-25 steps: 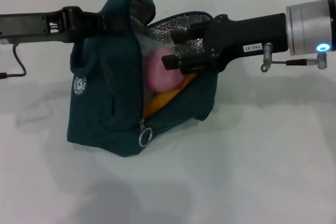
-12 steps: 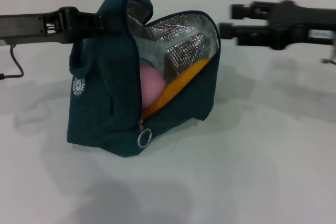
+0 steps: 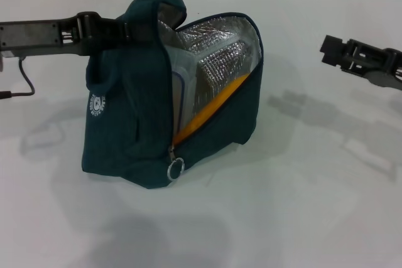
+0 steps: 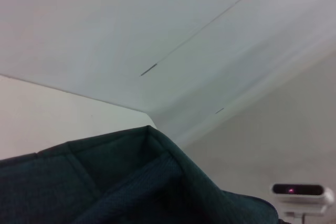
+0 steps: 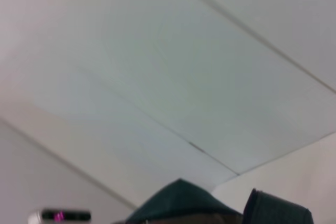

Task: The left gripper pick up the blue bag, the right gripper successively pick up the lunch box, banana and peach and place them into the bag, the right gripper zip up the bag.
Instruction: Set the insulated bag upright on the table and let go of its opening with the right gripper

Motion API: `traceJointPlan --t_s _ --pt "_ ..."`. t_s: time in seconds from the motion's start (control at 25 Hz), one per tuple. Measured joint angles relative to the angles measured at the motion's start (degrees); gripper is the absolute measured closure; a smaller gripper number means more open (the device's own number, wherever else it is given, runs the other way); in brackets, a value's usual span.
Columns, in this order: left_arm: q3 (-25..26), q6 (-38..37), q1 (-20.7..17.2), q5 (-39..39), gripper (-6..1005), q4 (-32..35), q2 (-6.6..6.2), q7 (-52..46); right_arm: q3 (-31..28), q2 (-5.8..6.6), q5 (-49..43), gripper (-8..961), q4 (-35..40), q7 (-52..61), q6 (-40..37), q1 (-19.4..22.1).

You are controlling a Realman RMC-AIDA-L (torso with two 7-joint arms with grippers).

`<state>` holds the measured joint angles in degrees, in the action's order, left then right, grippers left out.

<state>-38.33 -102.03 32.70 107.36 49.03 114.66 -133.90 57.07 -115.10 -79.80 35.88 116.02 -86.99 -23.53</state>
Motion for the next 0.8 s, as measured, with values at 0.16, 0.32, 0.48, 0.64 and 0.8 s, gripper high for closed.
traceJointPlan --t_s 0.16,0.32,0.48,0.64,0.8 --pt "0.01 0.00 0.12 0.02 950 -0.30 0.01 0.56 -1.16 -0.08 0.28 238 -6.26 -0.84 0.18 -3.27" --pt "0.02 0.00 0.12 0.04 949 -0.34 0.07 0.72 -0.72 -0.38 0.31 243 -10.36 -1.23 1.19 -6.68" --pt "-0.03 0.00 0.14 0.03 949 -0.34 0.32 1.18 -0.62 -0.44 0.19 246 -14.89 -1.92 3.25 -9.99" --pt "-0.13 0.00 0.23 0.04 949 -0.34 0.40 1.28 1.38 -0.80 0.04 245 -16.22 -2.21 5.39 -11.58" --pt "-0.22 -0.01 0.25 0.04 949 -0.34 0.47 1.41 4.88 -0.90 0.20 276 -16.15 -2.93 7.60 -12.25"
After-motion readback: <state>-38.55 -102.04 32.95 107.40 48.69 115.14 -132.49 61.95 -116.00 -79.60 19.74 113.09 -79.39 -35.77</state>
